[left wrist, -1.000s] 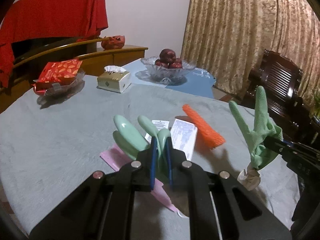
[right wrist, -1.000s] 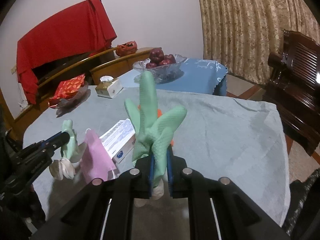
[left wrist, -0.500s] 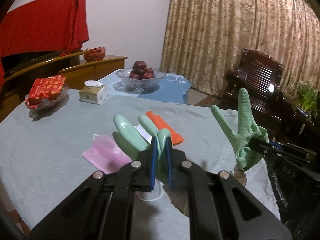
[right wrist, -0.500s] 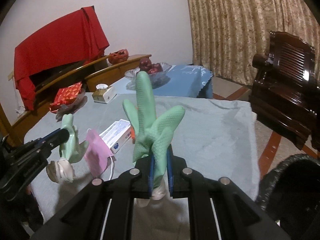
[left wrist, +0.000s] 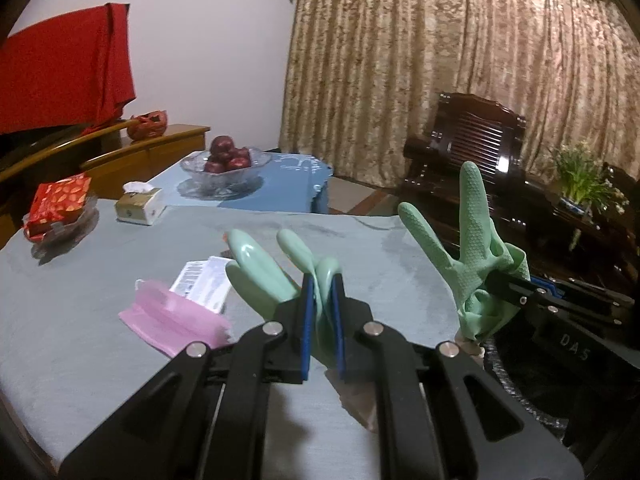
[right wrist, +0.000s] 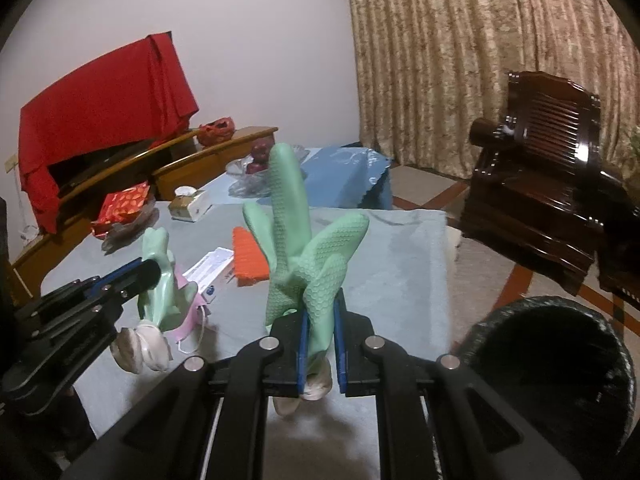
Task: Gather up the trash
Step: 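Carry both green gloves over the bin and open both grippers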
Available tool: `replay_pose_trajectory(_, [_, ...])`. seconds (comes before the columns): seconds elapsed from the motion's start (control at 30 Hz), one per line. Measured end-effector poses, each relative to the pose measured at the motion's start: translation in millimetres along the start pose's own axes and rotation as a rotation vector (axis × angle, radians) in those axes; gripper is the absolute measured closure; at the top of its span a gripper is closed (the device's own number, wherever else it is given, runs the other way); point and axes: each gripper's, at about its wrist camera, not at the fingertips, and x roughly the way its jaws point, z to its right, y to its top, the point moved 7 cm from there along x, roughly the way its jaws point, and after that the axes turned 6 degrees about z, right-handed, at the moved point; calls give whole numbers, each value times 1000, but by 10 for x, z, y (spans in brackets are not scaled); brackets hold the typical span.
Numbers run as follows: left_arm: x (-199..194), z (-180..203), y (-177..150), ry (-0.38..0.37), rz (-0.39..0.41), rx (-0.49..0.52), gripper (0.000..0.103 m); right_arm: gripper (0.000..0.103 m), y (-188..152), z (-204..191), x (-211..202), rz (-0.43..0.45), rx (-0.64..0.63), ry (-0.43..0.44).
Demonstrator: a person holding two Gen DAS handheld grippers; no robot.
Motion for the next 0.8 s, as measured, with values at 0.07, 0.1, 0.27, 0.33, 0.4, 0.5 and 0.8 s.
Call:
replay_pose_trajectory(0.07, [-10, 108, -9, -15, -3, 9, 94, 92, -13, 93, -97, 5, 4, -17])
replay_pose_trajectory(0.1, [-15, 168, -14, -24, -4, 13, 94, 92, -14, 149, -152, 9, 8, -27])
replay_pose_trajectory(0.27, [-28, 478, -19, -71, -8, 32, 94, 92, -7, 419, -396, 32, 23, -70])
replay_pose_trajectory(0.33, [-29, 641, -16, -96, -9, 42, 94, 92, -4, 526, -492, 41, 30, -90])
replay_pose_trajectory(0.4, [-25, 780, -18, -117, -9, 52, 94, 92, -7, 624, -564, 47, 35, -108])
replay_pose_trajectory(0.5, [-32, 1016, -33, -156, -12, 64, 94, 92, -16, 794, -696, 57, 47, -139])
replay_pose_trajectory(0.8, [-37, 1687, -95, -261, -15, 102, 94, 92, -93, 1307, -1048, 79, 85, -236])
